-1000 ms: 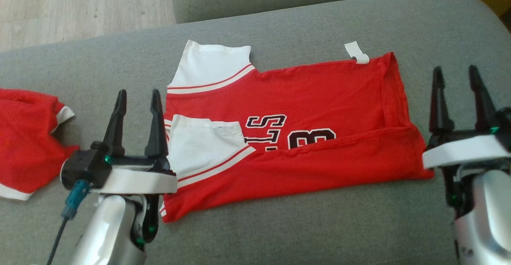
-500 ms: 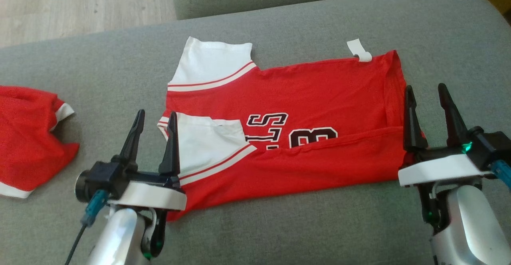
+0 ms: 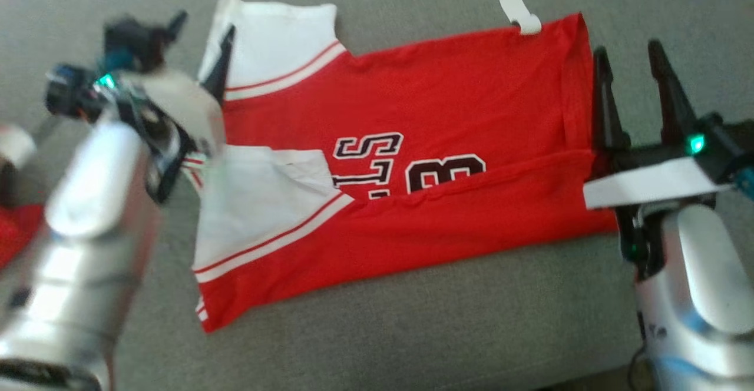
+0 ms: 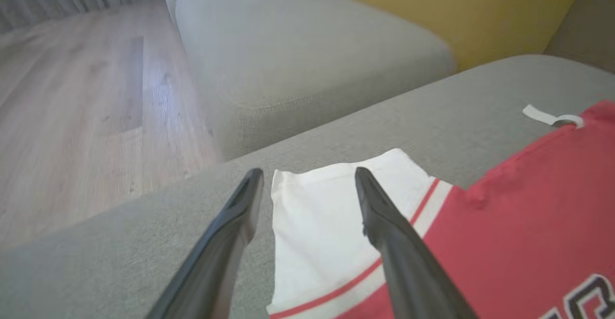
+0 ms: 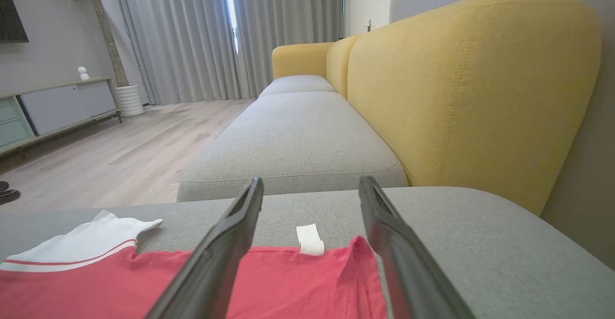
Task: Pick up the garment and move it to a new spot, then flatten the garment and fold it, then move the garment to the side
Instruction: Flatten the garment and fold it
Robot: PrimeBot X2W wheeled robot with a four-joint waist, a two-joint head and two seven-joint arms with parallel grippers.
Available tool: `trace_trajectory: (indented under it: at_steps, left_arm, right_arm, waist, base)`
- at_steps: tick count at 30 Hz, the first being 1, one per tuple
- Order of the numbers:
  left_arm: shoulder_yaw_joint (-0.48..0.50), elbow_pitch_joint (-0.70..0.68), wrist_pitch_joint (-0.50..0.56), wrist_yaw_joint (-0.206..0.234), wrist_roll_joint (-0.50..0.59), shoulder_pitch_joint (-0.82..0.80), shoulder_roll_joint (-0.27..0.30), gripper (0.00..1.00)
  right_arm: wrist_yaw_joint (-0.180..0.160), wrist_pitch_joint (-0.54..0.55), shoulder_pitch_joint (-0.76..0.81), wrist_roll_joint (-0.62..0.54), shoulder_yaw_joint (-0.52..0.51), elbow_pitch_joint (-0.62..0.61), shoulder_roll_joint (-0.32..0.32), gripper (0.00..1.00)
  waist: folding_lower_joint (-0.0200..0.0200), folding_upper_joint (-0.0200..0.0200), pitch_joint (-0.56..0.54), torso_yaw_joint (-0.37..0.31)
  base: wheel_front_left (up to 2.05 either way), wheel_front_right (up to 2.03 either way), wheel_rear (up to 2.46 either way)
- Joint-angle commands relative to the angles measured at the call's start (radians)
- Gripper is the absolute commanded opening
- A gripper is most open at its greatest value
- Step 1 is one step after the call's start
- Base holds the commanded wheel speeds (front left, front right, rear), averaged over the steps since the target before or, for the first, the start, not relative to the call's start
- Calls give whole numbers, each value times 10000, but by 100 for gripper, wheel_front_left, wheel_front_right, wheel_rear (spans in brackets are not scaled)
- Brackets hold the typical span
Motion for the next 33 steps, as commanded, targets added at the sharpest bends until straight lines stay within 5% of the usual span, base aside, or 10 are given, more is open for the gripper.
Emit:
trace_trajectory:
  at_steps: [1, 7, 12, 22, 30, 31, 33]
  left_arm:
    - [0, -10, 460, -47, -435, -727, 522, 100]
    - [-1456, 799, 2078, -56, -1941, -2685, 1941, 100]
    - [-2339, 1284, 2510, -57, -2732, -3355, 2570, 100]
    - [-3459, 1839, 2486, -58, -3865, -3812, 3101, 100]
    - [-3809, 2768, 2647, -59, -4474, -4122, 2884, 100]
    - [-3886, 2802, 2769, -59, -4609, -4099, 2820, 61]
    - [-3961, 2749, 2882, -59, -4975, -4049, 2705, 0]
  right_arm:
    - [-7, 8, -463, -26, 297, -386, -150, 100]
    - [-7, 2, -1499, 125, 567, -376, -183, 100]
    - [-7, -110, -1805, 217, 574, -320, -158, 100]
    - [-7, -257, -1844, 191, 495, -87, -118, 100]
    - [-7, -277, -1939, 168, 432, -60, -229, 100]
    - [-7, -266, -1949, 152, 423, -56, -243, 100]
    - [-7, -228, -1970, 113, 401, -41, -272, 100]
  waist:
    - [-2, 0, 738, -567]
    - [-2, 0, 1614, -1240]
    - [-2, 0, 1919, -1496]
    - [-2, 0, 2168, -1642]
    - [-2, 0, 2248, -1615]
    - [-2, 0, 2236, -1596]
    - [-2, 0, 2194, -1533]
  base:
    - [0, 0, 0]
    - [0, 0, 0]
    - [0, 0, 0]
    - [0, 0, 0]
    - [0, 0, 0]
    - [0, 0, 0]
    - [0, 0, 0]
